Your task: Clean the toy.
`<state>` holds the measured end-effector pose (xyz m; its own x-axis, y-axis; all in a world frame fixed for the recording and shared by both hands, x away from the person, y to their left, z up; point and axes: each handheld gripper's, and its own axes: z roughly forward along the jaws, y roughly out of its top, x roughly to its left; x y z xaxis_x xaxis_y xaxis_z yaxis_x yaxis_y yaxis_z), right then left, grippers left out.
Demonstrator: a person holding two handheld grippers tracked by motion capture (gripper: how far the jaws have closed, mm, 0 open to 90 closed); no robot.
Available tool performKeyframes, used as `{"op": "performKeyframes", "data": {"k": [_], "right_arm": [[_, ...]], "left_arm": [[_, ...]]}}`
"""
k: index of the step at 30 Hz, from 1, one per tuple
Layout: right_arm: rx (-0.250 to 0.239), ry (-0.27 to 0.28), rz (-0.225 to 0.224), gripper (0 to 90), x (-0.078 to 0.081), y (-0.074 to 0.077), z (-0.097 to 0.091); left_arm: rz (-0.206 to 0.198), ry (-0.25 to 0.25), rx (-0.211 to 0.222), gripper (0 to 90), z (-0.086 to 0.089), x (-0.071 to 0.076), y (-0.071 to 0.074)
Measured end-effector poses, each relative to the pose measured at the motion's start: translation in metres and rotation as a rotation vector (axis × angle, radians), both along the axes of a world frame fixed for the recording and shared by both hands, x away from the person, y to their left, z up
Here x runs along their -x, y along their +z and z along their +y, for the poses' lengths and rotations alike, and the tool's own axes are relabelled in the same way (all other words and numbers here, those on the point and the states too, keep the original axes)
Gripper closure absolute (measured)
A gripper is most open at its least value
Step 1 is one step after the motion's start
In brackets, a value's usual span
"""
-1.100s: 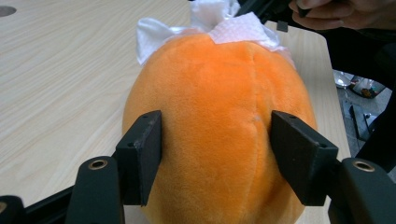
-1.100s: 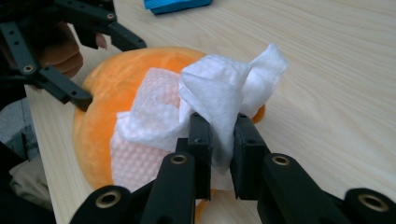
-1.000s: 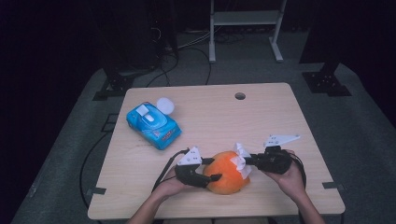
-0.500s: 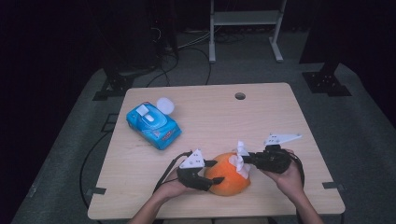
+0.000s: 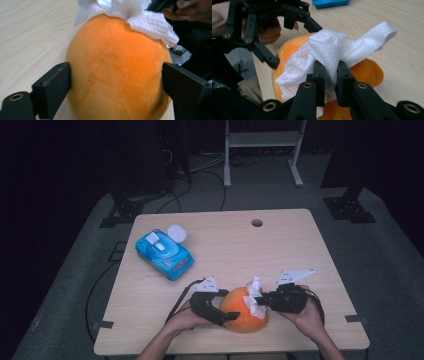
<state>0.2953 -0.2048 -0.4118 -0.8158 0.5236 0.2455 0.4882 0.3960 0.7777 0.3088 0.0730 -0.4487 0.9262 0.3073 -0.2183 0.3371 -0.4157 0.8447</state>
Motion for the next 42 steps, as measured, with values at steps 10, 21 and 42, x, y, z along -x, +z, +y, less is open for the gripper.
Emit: {"op": "performKeyframes", "data": {"k": [10,21,42], "right_arm": [[-0.033,-0.041,-0.119,79.4,0.009,0.02,0.004],[0.012,-0.101,-0.031,79.2,-0.008,-0.007,-0.017],[-0.067,-0.125,-0.051,79.0,-0.012,0.0,-0.018]], "left_arm": [[-0.324,-0.031,-0.021,38.4,-0.006,0.015,0.019],[-0.21,-0.017,-0.01,36.2,0.016,0.002,0.003],[-0.189,-0.024,-0.004,35.1,0.014,0.003,0.001]]}}
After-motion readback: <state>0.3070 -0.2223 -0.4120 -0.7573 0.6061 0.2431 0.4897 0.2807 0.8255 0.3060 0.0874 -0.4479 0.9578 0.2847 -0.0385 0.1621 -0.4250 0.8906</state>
